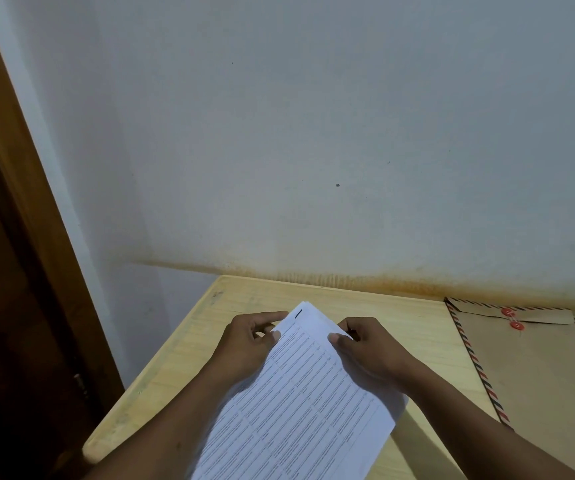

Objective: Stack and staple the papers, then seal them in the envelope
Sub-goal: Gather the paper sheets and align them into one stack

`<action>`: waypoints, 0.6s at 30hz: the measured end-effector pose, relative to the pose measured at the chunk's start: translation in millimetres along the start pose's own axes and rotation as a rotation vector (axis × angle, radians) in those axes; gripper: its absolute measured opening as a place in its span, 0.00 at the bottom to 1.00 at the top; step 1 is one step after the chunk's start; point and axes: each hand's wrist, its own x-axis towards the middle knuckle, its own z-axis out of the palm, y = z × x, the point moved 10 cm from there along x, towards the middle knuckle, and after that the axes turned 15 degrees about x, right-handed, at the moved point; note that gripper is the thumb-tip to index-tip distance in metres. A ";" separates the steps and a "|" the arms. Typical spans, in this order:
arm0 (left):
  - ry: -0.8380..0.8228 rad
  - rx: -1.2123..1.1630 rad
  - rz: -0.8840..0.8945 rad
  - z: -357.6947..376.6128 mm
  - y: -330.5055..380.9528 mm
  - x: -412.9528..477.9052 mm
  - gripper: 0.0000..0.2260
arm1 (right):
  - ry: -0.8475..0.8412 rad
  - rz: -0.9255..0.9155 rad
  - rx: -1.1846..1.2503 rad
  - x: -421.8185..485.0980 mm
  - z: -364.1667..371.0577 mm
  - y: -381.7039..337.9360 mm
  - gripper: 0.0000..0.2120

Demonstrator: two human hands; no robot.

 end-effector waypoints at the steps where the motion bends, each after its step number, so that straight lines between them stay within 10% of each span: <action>1: 0.006 -0.004 -0.008 0.0 0.0 -0.8 0.17 | 0.000 -0.004 0.007 -0.3 -0.1 0.7 0.12; 18: -0.051 -0.150 -0.062 8.0 -7.5 -1.2 0.14 | -0.034 -0.015 -0.004 -2.6 4.7 0.5 0.16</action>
